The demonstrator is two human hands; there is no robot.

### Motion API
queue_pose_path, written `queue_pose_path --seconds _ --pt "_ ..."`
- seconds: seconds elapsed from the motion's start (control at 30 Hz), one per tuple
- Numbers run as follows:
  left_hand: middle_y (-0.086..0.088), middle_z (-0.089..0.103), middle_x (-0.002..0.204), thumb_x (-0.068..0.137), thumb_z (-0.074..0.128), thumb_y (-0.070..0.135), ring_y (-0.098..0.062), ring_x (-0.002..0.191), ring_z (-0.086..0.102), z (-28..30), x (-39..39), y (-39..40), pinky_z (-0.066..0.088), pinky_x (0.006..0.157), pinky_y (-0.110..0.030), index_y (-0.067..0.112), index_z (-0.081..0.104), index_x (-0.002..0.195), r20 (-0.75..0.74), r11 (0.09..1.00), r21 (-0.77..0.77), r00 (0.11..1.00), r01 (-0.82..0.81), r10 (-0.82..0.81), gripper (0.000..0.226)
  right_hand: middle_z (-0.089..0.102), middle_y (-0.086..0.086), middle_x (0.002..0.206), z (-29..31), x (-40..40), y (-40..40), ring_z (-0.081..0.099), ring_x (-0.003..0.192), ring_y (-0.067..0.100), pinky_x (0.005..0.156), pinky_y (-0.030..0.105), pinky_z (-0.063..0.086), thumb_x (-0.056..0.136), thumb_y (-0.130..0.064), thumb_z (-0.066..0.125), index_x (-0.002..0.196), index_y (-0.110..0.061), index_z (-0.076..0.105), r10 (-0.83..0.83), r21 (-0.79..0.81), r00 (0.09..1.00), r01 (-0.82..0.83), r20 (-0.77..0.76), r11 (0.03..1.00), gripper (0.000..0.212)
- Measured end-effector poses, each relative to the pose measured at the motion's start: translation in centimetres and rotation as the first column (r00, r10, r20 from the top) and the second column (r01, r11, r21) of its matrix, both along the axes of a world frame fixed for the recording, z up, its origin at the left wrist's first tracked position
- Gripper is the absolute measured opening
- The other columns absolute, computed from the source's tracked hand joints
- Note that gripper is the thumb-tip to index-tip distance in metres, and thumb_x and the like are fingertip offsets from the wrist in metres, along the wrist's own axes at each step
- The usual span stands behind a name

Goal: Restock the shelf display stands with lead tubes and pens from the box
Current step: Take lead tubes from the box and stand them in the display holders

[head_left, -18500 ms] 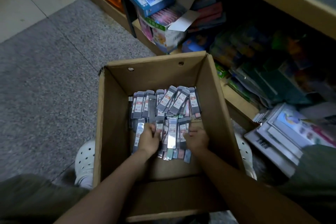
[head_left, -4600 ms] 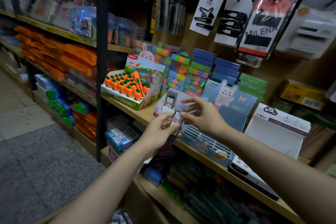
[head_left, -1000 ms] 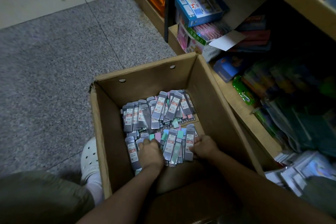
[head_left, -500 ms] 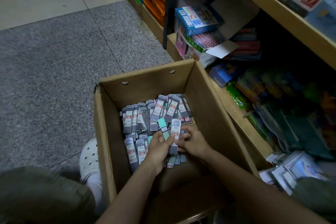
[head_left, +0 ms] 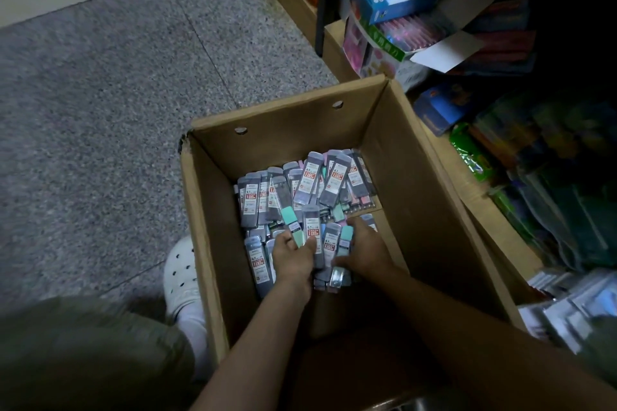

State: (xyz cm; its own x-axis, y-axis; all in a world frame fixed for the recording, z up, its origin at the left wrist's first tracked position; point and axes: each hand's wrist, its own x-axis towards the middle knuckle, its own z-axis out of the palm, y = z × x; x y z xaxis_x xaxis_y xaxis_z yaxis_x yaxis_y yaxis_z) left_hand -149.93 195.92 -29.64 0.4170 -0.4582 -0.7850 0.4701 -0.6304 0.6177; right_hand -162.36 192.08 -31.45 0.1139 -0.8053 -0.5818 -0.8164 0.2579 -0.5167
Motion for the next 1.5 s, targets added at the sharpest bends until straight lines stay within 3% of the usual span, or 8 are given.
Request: queue_pose_path --seconds 0.33,0.47,0.57,0.7,0.93,1.07,1.3,1.5 --pt "0.000 0.057 0.094 0.090 0.065 0.010 -0.015 0.083 0.057 4.6 -0.3 -0.9 0.049 0.068 -0.027 0.024 0.048 0.096 0.119 0.924 -0.116 0.929 0.363 -0.350 0.023 0.058 -0.012 0.075 4.6 -2.5 -1.2 0.059 0.068 0.002 0.062 0.018 0.048 0.080 -0.006 0.074 0.119 -0.026 0.049 -0.206 -0.149 0.965 0.230 0.160 0.962 0.050" --pt "-0.007 0.065 0.105 0.088 0.066 0.005 -0.017 0.089 0.064 11.2 -0.1 -4.8 0.053 0.066 -0.025 0.012 0.049 0.110 0.292 0.702 -0.237 0.739 0.671 -0.608 0.028 0.067 0.004 0.077 10.8 -3.1 -2.6 0.068 0.077 0.023 0.075 0.041 0.056 0.079 -0.006 0.074 0.117 -0.023 0.049 -0.192 -0.272 0.946 0.262 0.259 0.926 0.049" --pt "-0.010 0.064 0.100 0.088 0.064 0.002 -0.019 0.077 0.065 18.0 0.2 -8.1 0.057 0.059 -0.031 0.014 0.045 0.109 0.439 0.512 -0.264 0.574 0.817 -0.691 0.031 0.064 -0.006 0.068 16.5 -4.1 -3.5 0.064 0.064 0.006 0.060 0.027 0.051 0.078 -0.009 0.076 0.111 -0.025 0.046 -0.201 -0.388 0.927 0.320 0.317 0.864 0.047" --pt "-0.014 0.062 0.121 0.090 0.061 0.002 -0.022 0.104 0.062 25.9 -1.0 -10.1 0.053 0.090 -0.042 0.016 0.044 0.110 0.569 0.296 -0.281 0.407 0.913 -0.715 0.030 0.066 -0.004 0.067 24.9 -6.7 -3.2 0.065 0.063 0.009 0.057 0.029 0.054 0.076 -0.012 0.078 0.105 -0.031 0.045 -0.247 -0.481 0.881 0.434 0.403 0.762 0.048" --pt "-0.021 0.067 0.106 0.098 0.051 0.007 -0.022 0.080 0.070 33.6 -5.7 -10.2 0.057 0.056 -0.034 0.003 0.042 0.125 0.404 0.290 -0.601 0.596 0.745 -0.694 0.029 0.068 -0.007 0.073 37.6 -12.1 -0.8 0.068 0.056 0.005 0.049 0.017 0.048 0.079 -0.015 0.078 0.095 -0.036 0.046 -0.198 -0.675 0.880 0.460 0.431 0.577 0.042" --pt "-0.010 0.069 0.094 0.098 0.050 0.004 -0.019 0.080 0.071 35.0 -8.3 -10.7 0.059 0.076 -0.044 0.003 0.044 0.126 0.337 0.272 -0.679 0.618 0.682 -0.710 0.028 0.063 -0.009 0.091 42.5 -15.5 0.0 0.070 0.058 0.010 0.057 0.031 0.057 0.078 -0.019 0.079 0.101 -0.034 0.047 -0.228 -0.783 0.912 0.410 0.341 0.468 0.042" --pt "-0.008 0.071 0.102 0.098 0.051 0.005 -0.016 0.083 0.073 36.0 -11.7 -12.1 0.058 0.063 -0.029 0.011 0.050 0.122 0.254 0.229 -0.744 0.582 0.628 -0.772 0.025 0.057 -0.007 0.086 47.6 -20.8 -2.3 0.067 0.065 0.014 0.059 0.035 0.055 0.081 -0.024 0.078 0.095 -0.024 0.044 -0.379 -0.921 0.917 0.249 0.125 0.300 0.037" --pt "-0.009 0.071 0.110 0.097 0.051 0.006 -0.018 0.092 0.072 35.7 -13.6 -14.2 0.058 0.072 -0.029 0.011 0.050 0.126 0.227 0.201 -0.796 0.589 0.571 -0.776 0.029 0.060 0.005 0.082 49.0 -22.0 -6.3 0.059 0.075 0.025 0.063 0.031 0.043 0.082 -0.017 0.073 0.091 -0.017 0.046 -0.448 -0.936 0.880 0.013 -0.156 0.353 0.029"
